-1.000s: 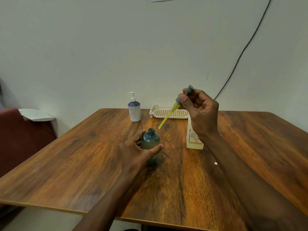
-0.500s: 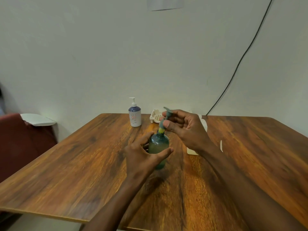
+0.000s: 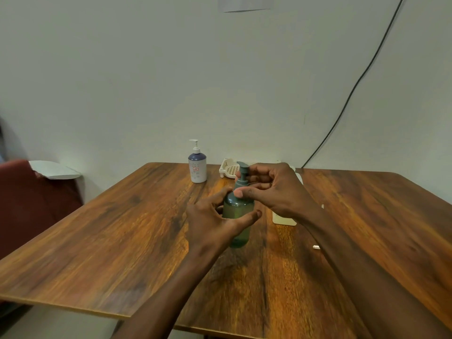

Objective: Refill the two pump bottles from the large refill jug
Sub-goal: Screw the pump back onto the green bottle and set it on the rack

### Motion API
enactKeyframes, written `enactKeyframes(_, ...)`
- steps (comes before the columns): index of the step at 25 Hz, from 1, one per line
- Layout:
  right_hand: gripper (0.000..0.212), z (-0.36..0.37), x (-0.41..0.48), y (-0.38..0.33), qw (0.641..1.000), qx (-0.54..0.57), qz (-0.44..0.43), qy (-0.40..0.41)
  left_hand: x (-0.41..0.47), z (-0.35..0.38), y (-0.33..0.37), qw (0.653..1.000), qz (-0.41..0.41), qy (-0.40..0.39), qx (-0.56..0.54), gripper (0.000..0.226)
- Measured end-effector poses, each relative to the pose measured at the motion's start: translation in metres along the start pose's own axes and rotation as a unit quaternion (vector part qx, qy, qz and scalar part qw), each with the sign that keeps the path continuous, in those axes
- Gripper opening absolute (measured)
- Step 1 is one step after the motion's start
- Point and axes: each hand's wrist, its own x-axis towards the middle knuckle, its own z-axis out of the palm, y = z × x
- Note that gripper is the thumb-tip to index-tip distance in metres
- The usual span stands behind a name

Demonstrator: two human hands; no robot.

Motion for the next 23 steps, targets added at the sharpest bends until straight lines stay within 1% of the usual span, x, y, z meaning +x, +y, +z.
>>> enactKeyframes(2,0.059,0.003,0.001,-0.006,0.993,-0.091,0.005,0.071,-0.003,0.003,0.003,1.0,-0.001,-0.002,-0.002,0.057)
enactKeyframes(4,0.074,0.01,0.002,-0.013,0.975,-0.175,0.02,0.137,-0.003,0.006,0.006,1.0,0.003,0.004,-0.003,0.058)
enactKeyframes(6,0.079,0.014,0.004,-0.016,0.968,-0.194,0.036,0.154,0.001,0.009,0.009,1.0,0.0,0.012,-0.018,0.058)
enactKeyframes(7,0.079,0.014,0.005,-0.019,0.972,-0.181,0.038,0.144,0.004,0.008,0.011,0.999,0.0,0.014,-0.029,0.057)
enactKeyframes(8,0.078,0.011,0.005,-0.019,0.982,-0.148,0.04,0.112,0.006,0.007,0.013,0.999,0.004,0.014,-0.037,0.057)
enactKeyframes(9,0.073,0.008,0.005,-0.02,0.994,-0.08,0.048,0.058,0.008,0.005,0.013,0.999,0.011,0.015,-0.036,0.058)
enactKeyframes(10,0.062,0.005,0.004,-0.02,0.998,0.016,0.061,-0.002,0.011,0.003,0.014,0.999,0.018,0.015,-0.032,0.059)
enactKeyframes(11,0.051,0.003,0.001,-0.021,0.99,0.111,0.073,-0.048,0.014,0.001,0.014,0.999,0.021,0.016,-0.029,0.06)
enactKeyframes(12,0.048,0.002,-0.001,-0.021,0.98,0.173,0.074,-0.064,0.015,-0.001,0.014,0.999,0.022,0.016,-0.028,0.061)
enactKeyframes(13,0.048,0.001,-0.002,-0.02,0.978,0.193,0.065,-0.047,0.017,-0.002,0.014,0.999,0.022,0.015,-0.027,0.062)
enactKeyframes(14,0.048,0.002,-0.001,-0.018,0.983,0.177,0.054,-0.002,0.018,-0.002,0.015,0.999,0.021,0.012,-0.024,0.062)
enactKeyframes(16,0.049,0.006,0.001,-0.018,0.988,0.105,0.055,0.102,0.019,0.001,0.016,1.0,0.02,0.007,-0.015,0.058)
enactKeyframes(17,0.052,0.009,0.002,-0.02,0.987,0.077,0.068,0.126,0.017,0.003,0.016,1.0,0.019,0.008,-0.011,0.057)
enactKeyframes(18,0.054,0.011,0.003,-0.021,0.986,0.055,0.082,0.132,0.016,0.005,0.018,1.0,0.016,0.01,-0.008,0.058)
enactKeyframes(20,0.053,0.012,0.004,-0.024,0.99,0.028,0.095,0.104,0.015,0.007,0.019,1.0,0.015,0.012,-0.013,0.059)
enactKeyframes(21,0.054,0.008,0.003,-0.025,0.993,0.037,0.091,0.068,0.016,0.006,0.019,1.0,0.016,0.01,-0.019,0.058)
enactKeyframes(23,0.056,-0.002,0.0,-0.027,0.989,0.121,0.089,-0.021,0.019,0.002,0.018,0.999,0.017,0.008,-0.029,0.054)
